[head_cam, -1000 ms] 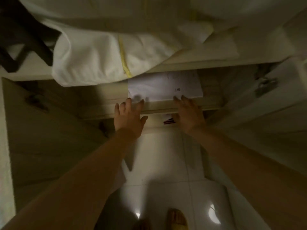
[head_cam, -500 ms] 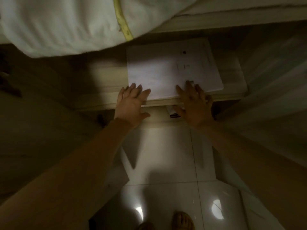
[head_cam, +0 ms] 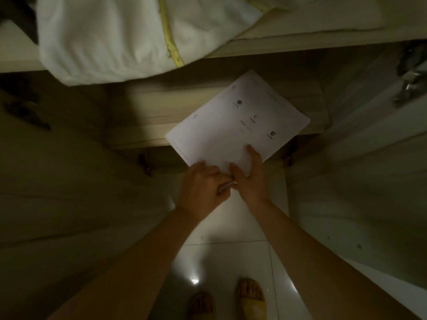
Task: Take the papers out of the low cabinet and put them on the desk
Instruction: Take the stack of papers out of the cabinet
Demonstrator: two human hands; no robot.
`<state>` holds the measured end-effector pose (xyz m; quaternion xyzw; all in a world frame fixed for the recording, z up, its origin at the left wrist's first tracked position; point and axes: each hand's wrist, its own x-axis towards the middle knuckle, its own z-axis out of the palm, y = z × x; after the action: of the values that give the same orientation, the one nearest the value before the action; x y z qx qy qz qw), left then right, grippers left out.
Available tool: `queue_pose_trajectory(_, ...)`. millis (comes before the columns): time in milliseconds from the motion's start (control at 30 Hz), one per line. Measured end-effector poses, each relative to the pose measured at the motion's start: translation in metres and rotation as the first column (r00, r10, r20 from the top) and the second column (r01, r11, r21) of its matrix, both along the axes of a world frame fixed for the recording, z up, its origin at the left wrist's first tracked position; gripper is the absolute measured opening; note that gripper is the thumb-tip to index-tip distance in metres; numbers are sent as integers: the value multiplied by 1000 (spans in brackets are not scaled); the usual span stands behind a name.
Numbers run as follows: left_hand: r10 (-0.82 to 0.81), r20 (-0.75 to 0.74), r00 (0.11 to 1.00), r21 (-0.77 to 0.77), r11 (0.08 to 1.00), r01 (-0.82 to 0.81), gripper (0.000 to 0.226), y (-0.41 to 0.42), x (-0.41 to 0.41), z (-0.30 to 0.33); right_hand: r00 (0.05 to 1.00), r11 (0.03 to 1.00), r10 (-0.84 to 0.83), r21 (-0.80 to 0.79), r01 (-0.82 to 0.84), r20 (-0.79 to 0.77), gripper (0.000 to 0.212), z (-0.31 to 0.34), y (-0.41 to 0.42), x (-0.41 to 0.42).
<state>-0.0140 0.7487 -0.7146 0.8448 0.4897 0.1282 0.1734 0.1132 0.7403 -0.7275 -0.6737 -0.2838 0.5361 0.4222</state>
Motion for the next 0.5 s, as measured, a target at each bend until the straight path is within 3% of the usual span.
queue_pose_trajectory(67,-25,53,998,-64,998,28,12,-13,8,-1,998,1000,-15,7,15,67,61,0,-3,3)
queue_pose_trajectory(133,2,123,992,-138,990,16,24,-19,10,0,998,1000,8,-3,-8,58,60,2,-6,10)
queue_pose_trajectory(267,241,264,934,-269,948,-169,50,-15,0,3,999,996,35,81,-37,23,56,13,-15,30)
queue_pose_trajectory(400,415,66,908,-402,843,-356,69,-2,-15,15,996,991,62,122,-54,-59,55,23,-31,53)
queue_pose_trajectory(500,423,-73,903,-523,755,-396,72,-3,-20,28,989,985,130,121,-121,-69,58,35,-51,71)
